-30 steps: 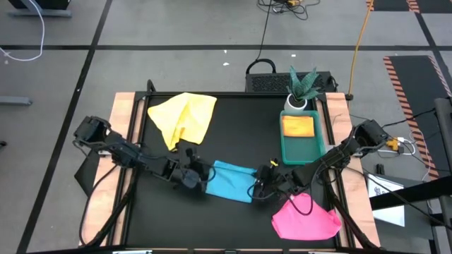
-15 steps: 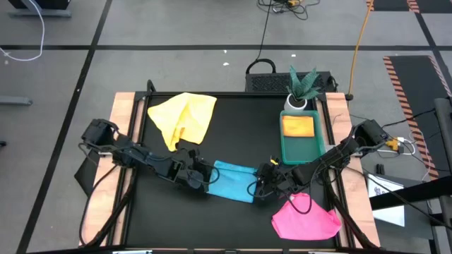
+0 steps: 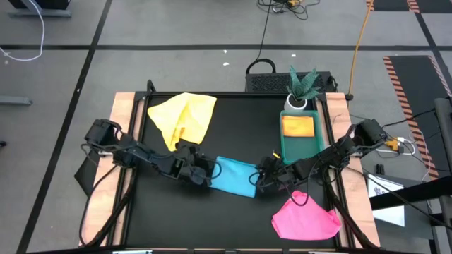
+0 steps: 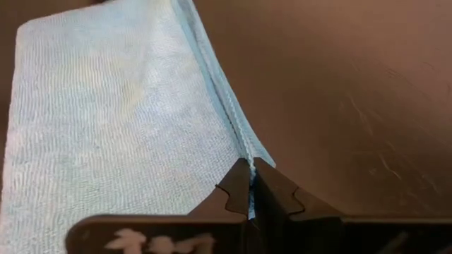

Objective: Fold microfiber towels
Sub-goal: Fold the blue microfiber cloth

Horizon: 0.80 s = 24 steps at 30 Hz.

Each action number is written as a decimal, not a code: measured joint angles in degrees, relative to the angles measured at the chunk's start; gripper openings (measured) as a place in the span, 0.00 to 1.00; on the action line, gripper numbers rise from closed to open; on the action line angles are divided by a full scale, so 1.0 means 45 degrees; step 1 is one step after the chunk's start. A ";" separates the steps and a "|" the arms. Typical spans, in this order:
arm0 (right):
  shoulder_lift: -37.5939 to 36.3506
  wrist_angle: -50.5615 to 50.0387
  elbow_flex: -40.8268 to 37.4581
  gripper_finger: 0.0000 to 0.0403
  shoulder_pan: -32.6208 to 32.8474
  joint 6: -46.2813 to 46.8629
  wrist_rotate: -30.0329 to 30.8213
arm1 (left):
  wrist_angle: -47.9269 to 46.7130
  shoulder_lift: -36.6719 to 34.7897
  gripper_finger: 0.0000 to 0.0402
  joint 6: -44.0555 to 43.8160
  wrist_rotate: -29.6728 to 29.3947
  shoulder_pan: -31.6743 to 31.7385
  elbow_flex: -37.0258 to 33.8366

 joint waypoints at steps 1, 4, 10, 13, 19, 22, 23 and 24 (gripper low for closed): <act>0.0000 0.0001 -0.0033 0.01 0.0005 0.0004 0.0000 | 0.0008 -0.0003 0.10 -0.0004 0.0192 0.0028 0.0001; 0.0000 0.0012 -0.0106 0.02 0.0013 0.0102 -0.0003 | 0.0024 -0.0001 0.16 -0.0005 0.0437 0.0083 0.0000; -0.0312 -0.0248 -0.0108 0.06 0.0039 0.0000 -0.0010 | 0.0073 -0.0152 0.31 -0.0184 0.0779 0.0196 -0.0010; -0.1005 -0.0740 -0.0108 0.10 0.0084 -0.0005 -0.0072 | 0.0871 -0.0217 0.35 -0.0427 0.1583 0.0182 -0.0008; -0.1995 -0.0303 -0.0093 0.17 0.0126 -0.0096 -0.0026 | 0.2291 -0.0005 0.36 -0.0170 0.2204 0.0393 0.0000; -0.1610 0.0806 -0.0098 0.17 0.0118 -0.0973 -0.1115 | 0.2925 0.0241 0.36 0.0147 0.2161 0.0732 0.0008; -0.1377 0.1347 -0.0098 0.17 0.0121 -0.1290 -0.1565 | 0.3139 0.0419 0.36 0.0229 0.2168 0.0855 0.0039; -0.1084 0.1946 -0.0098 0.17 0.0118 -0.1591 -0.1974 | 0.3095 0.0553 0.36 0.0281 0.2190 0.0991 0.0017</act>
